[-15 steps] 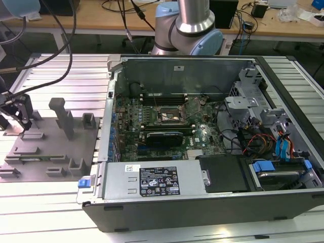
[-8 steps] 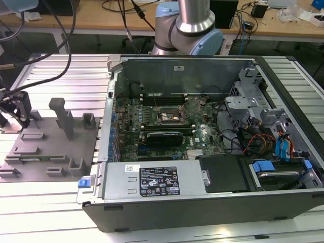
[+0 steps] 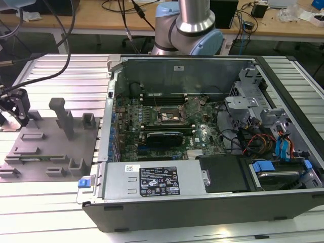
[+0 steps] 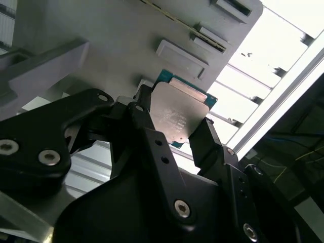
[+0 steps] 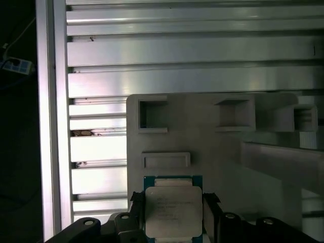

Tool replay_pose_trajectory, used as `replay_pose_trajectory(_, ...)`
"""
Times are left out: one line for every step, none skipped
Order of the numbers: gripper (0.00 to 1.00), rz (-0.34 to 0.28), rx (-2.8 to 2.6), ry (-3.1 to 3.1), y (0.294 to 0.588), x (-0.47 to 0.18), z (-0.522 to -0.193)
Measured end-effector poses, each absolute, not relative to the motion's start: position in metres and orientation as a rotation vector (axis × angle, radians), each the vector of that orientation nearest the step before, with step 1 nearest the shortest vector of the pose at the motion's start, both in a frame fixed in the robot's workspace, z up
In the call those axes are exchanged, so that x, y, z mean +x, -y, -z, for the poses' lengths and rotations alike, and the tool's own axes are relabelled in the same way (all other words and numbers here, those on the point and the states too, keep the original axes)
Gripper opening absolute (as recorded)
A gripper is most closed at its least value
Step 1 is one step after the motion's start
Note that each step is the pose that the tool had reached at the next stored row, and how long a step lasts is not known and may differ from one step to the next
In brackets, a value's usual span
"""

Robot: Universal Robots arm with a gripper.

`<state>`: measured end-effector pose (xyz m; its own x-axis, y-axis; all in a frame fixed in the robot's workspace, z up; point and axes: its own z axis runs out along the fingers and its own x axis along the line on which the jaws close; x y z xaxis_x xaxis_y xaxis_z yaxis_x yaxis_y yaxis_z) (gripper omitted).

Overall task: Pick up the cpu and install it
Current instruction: 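Pick up the cpu and move it towards the insertion slot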

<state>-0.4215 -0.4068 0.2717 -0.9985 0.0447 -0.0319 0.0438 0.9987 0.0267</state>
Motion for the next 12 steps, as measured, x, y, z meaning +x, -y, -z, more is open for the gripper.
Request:
replay_pose_trajectory(0.55, -0.040, 0.069, -3.108, 0.407, -0.421, -0.273)
replay_pose_trajectory(0.55, -0.040, 0.069, -3.108, 0.407, -0.421, -0.275)
replay_pose_trajectory(0.55, -0.040, 0.069, -3.108, 0.407, -0.421, -0.276)
replay_pose_trajectory(0.55, -0.040, 0.069, -3.108, 0.407, -0.422, -0.278)
replay_pose_trajectory(0.55, -0.040, 0.069, -3.108, 0.407, -0.422, -0.280)
replay_pose_trajectory(0.55, -0.040, 0.069, -3.108, 0.407, -0.421, -0.281)
replay_pose_trajectory(0.55, -0.040, 0.069, -3.108, 0.407, -0.421, -0.283)
replay_pose_trajectory(0.55, -0.040, 0.069, -3.108, 0.407, -0.421, -0.285)
replay_pose_trajectory(0.55, -0.040, 0.069, -3.108, 0.407, -0.421, -0.286)
replay_pose_trajectory(0.55, -0.040, 0.069, -3.108, 0.407, -0.421, -0.286)
replay_pose_trajectory(0.55, -0.040, 0.069, -3.108, 0.407, -0.421, -0.287)
replay_pose_trajectory(0.55, -0.040, 0.069, -3.108, 0.407, -0.421, -0.289)
